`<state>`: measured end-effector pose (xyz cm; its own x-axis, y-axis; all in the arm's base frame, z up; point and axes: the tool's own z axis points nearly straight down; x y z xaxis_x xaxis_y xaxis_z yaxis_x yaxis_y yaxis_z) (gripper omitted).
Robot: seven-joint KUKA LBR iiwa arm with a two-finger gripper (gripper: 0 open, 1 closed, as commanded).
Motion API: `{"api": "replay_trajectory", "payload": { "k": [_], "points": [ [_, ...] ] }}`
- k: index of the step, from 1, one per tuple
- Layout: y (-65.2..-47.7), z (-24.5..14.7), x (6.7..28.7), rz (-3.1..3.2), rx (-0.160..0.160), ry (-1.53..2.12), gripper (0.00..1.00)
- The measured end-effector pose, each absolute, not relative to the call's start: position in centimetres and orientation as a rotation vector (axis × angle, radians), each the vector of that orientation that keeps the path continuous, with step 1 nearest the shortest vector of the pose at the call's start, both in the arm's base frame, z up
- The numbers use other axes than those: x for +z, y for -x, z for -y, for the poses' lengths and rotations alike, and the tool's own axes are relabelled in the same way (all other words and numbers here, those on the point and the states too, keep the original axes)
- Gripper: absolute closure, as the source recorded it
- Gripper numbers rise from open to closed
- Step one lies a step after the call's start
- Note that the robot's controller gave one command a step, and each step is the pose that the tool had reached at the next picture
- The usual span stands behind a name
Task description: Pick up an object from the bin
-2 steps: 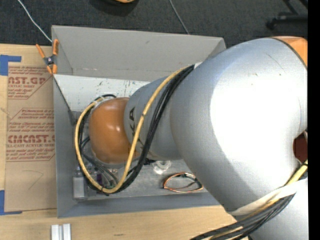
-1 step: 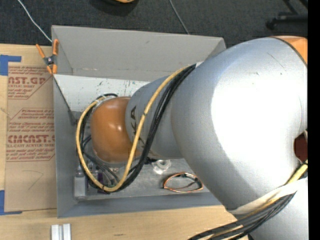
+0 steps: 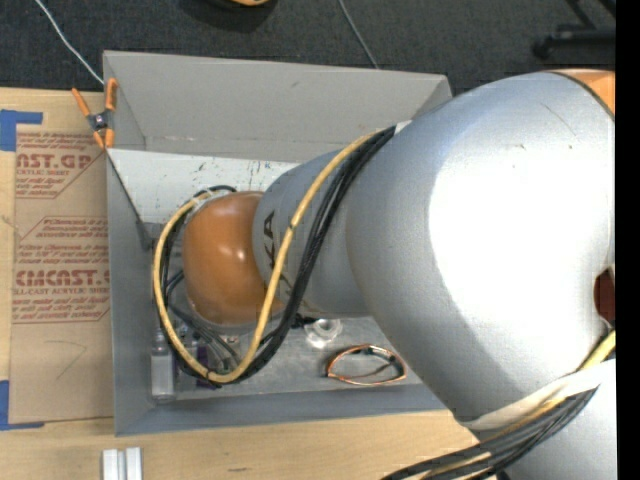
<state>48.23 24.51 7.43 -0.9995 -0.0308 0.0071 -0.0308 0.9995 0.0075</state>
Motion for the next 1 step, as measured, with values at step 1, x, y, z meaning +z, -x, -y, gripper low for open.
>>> {"api": "replay_trajectory", "payload": {
  "k": [1],
  "points": [
    [-48.18, -24.52, 9.3, 3.133, -0.012, -0.049, 1.0]
  ]
}}
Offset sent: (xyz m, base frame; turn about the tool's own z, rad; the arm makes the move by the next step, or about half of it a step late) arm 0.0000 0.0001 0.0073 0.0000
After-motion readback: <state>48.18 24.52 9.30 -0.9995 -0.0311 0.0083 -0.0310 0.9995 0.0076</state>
